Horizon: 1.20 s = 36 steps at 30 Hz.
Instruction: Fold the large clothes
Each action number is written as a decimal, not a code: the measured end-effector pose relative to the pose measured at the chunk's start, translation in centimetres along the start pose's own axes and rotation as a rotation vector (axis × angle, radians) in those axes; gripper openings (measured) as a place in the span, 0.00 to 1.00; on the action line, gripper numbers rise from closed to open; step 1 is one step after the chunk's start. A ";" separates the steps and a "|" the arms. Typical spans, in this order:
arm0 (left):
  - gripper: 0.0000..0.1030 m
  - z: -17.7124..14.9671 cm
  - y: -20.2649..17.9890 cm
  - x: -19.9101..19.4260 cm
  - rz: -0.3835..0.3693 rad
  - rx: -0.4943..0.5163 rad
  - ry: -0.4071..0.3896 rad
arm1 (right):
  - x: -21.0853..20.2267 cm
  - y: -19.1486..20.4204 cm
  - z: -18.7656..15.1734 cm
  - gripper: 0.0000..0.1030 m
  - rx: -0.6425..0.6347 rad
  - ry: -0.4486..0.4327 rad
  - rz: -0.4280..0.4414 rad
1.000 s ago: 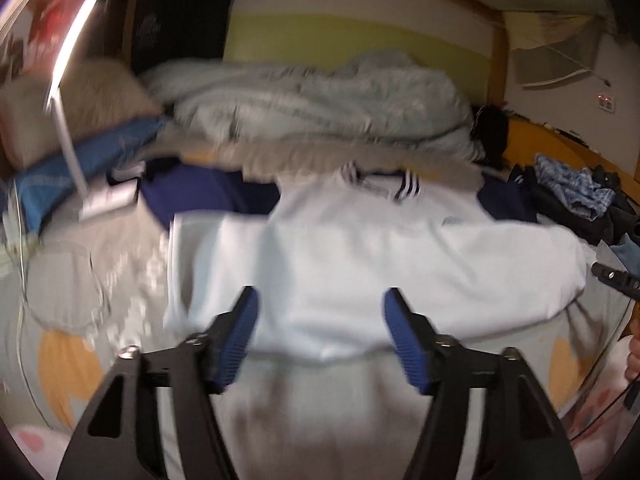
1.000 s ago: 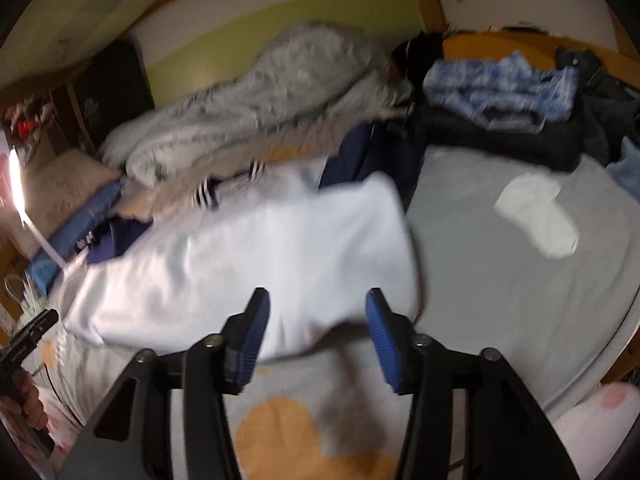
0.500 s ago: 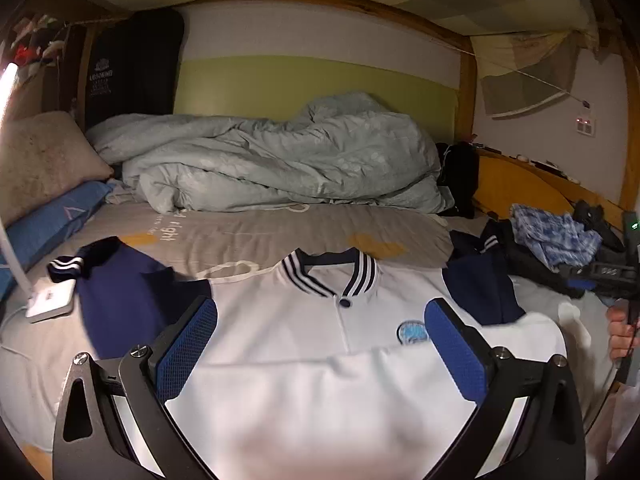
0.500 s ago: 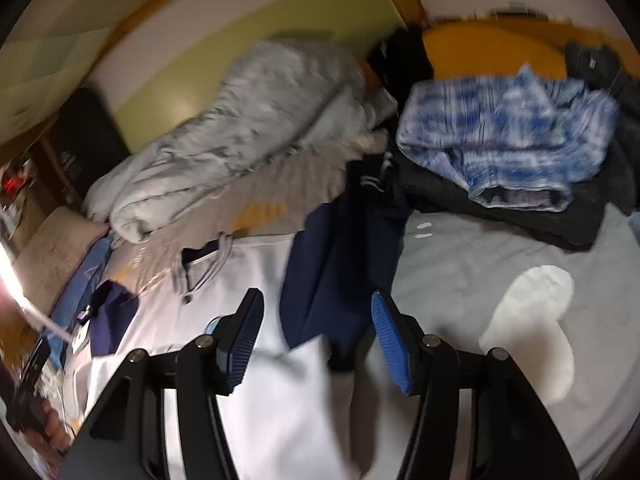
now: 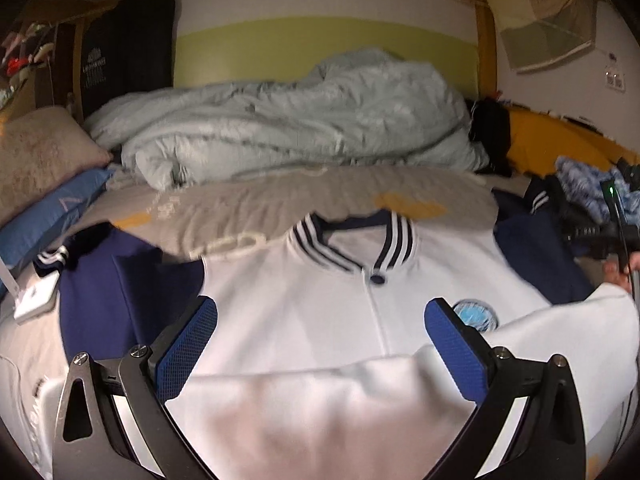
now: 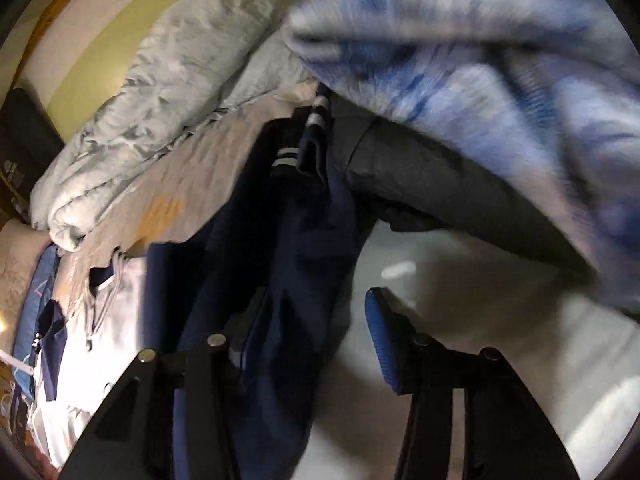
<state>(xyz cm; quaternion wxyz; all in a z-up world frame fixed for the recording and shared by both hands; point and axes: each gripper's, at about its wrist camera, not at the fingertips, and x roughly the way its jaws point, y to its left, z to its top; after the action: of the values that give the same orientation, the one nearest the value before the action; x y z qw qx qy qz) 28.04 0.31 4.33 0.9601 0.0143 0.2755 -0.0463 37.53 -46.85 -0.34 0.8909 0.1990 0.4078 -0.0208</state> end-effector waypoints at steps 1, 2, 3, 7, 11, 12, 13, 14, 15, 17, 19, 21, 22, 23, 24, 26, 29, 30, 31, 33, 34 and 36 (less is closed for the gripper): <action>1.00 -0.4 -0.1 0.4 0.000 -0.001 0.016 | 0.3 0.2 0.2 0.45 -0.007 -0.008 -0.002; 1.00 -0.9 -0.2 0.8 -0.001 0.000 0.031 | 0.6 0.3 0.4 0.32 -0.013 -0.017 -0.006; 1.00 -1.4 -0.2 1.0 -0.002 0.000 0.043 | 0.8 0.3 0.5 0.16 -0.015 -0.012 -0.004; 1.00 -2.7 -0.7 0.6 0.006 0.015 0.060 | -1.3 0.6 0.4 0.04 -0.025 -0.076 0.028; 1.00 -2.0 -1.1 -1.3 0.023 0.027 -0.002 | -7.8 2.4 -0.8 0.03 -0.069 -0.208 0.109; 1.00 -1.6 -1.1 -1.8 0.015 0.018 -0.014 | -9.3 2.9 -1.1 0.03 -0.078 -0.231 0.137; 1.00 -1.3 -1.1 -2.4 0.002 0.008 -0.026 | -11.4 3.8 -1.5 0.03 -0.095 -0.258 0.176; 1.00 -1.0 -1.1 -3.0 -0.009 0.001 -0.036 | -13.1 4.7 -2.0 0.03 -0.121 -0.277 0.207; 1.00 -0.8 -1.1 -3.5 -0.013 -0.001 -0.048 | -14.4 5.6 -2.5 0.03 -0.149 -0.295 0.221; 1.00 -0.5 -1.1 -4.6 -0.007 0.001 -0.075 | -17.3 8.1 -4.0 0.03 -0.218 -0.324 0.239; 1.00 -0.4 -1.1 -5.5 -0.002 0.000 -0.091 | -18.6 9.8 -5.3 0.03 -0.234 -0.317 0.274; 1.00 -0.5 -0.8 -6.2 -0.005 -0.009 -0.098 | -18.8 11.4 -6.8 0.03 -0.237 -0.291 0.287; 1.00 -0.5 -0.7 -6.4 -0.008 -0.014 -0.099 | -18.6 12.2 -7.6 0.03 -0.245 -0.290 0.285; 1.00 -0.5 -0.5 -6.6 -0.006 -0.020 -0.098 | -18.3 12.9 -8.5 0.03 -0.249 -0.291 0.272; 1.00 -0.6 -0.3 -6.8 -0.004 -0.027 -0.096 | -17.6 13.9 -9.2 0.03 -0.252 -0.286 0.262; 1.00 -0.6 0.0 -7.2 -0.008 -0.040 -0.096 | -16.0 15.6 -11.4 0.03 -0.253 -0.240 0.283; 1.00 -0.9 0.6 -8.0 -0.008 -0.048 -0.105 | -13.4 17.9 -15.2 0.03 -0.271 -0.167 0.319; 1.00 -0.9 0.8 -8.2 -0.008 -0.044 -0.107 | -12.5 18.7 -16.7 0.03 -0.295 -0.138 0.312; 1.00 -1.1 1.1 -8.4 -0.005 -0.040 -0.110 | -11.6 19.3 -18.1 0.04 -0.315 -0.106 0.298; 1.00 -1.4 1.4 -8.5 0.008 -0.043 -0.114 | -9.2 19.9 -20.1 0.05 -0.347 -0.034 0.230; 1.00 -1.5 1.6 -8.3 0.009 -0.049 -0.111 | -8.5 19.9 -20.7 0.06 -0.355 -0.021 0.184; 1.00 -1.7 1.9 -8.1 0.002 -0.061 -0.100 | -8.5 19.5 -21.1 0.06 -0.378 -0.019 0.149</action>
<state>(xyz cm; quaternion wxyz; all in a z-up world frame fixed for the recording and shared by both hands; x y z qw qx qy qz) 20.52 2.94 7.20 0.9727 -0.0168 0.2283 -0.0376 20.58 -22.17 0.06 0.9153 0.0579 0.3800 0.1202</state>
